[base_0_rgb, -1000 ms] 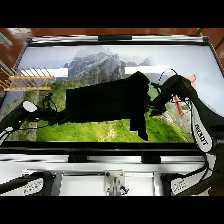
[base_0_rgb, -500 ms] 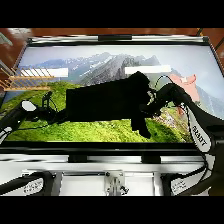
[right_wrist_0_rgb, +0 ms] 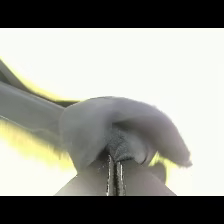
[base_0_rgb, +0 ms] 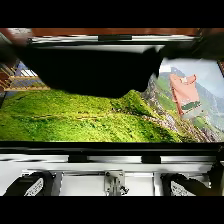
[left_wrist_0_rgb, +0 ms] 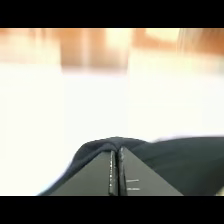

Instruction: Fold the shirts.

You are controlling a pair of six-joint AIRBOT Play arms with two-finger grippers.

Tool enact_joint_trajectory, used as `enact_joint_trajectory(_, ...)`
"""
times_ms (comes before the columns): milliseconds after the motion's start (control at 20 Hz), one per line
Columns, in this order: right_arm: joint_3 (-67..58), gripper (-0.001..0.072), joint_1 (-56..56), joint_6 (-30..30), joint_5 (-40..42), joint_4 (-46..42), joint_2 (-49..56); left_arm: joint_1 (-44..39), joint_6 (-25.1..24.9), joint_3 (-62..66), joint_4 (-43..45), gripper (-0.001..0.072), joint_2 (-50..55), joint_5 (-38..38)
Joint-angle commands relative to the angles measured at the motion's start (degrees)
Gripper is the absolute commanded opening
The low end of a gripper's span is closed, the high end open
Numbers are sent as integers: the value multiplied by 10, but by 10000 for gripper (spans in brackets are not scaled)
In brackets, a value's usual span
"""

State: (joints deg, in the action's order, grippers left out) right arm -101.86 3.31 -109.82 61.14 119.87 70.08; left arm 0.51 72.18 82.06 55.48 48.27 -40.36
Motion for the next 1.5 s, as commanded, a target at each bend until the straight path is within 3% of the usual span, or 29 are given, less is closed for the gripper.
enact_joint_trajectory(0, -132, 61, 0, -10, -77, 3, -106, -12, -10, 171, -16, 36, -73, 52)
enact_joint_trajectory(300, -147, 61, 0, 18, -28, -19, -226, -33, -10, 213, -22, 36, -118, -71)
enact_joint_trajectory(450, -147, 61, 0, 33, 19, -73, -236, -33, 37, 203, 44, 36, -113, -118)
enact_joint_trajectory(600, -147, 61, 0, 33, 56, -110, -209, -33, 76, 166, 120, 36, -104, -152)
enact_joint_trajectory(750, -142, 62, 0, 36, 121, -108, -140, -33, 76, 100, 146, 36, -82, -189)
enact_joint_trajectory(950, -68, 61, 0, 102, 196, -95, -12, -33, 76, -12, 170, 37, -18, -182)
enact_joint_trajectory(1250, 1, 62, 0, 116, -23, -23, 232, -32, 87, -66, 183, 38, 202, -93)
enact_joint_trajectory(1450, 1, 62, 0, 187, -30, 14, 333, -33, 155, -66, 178, 38, 330, -94)
